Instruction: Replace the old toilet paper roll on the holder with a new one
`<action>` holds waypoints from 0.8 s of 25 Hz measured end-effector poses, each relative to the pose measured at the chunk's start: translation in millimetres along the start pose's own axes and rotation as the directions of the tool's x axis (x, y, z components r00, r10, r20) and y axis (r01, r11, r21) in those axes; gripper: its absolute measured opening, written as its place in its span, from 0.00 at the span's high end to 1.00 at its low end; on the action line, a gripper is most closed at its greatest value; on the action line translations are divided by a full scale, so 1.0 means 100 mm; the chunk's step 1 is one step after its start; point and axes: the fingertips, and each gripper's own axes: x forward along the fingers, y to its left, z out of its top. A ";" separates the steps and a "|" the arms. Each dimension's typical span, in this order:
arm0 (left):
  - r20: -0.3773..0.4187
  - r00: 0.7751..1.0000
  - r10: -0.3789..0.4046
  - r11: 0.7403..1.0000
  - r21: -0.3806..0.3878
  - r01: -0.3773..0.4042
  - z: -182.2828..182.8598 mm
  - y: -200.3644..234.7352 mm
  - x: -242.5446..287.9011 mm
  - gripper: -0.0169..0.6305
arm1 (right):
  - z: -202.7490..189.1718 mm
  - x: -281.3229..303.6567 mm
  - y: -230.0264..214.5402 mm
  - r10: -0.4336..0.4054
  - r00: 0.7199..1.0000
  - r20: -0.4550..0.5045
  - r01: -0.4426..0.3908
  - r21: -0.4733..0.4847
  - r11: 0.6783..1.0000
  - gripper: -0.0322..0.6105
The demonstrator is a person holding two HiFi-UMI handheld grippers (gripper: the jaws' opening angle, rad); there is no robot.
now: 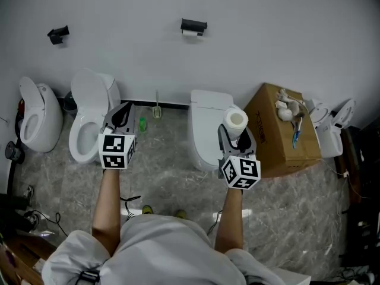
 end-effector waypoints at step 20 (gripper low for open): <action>0.012 1.000 -0.007 1.000 -0.024 0.007 0.07 -0.09 -0.04 0.76 | -0.02 -0.05 -0.06 0.009 1.000 0.004 -0.009 0.016 1.000 0.46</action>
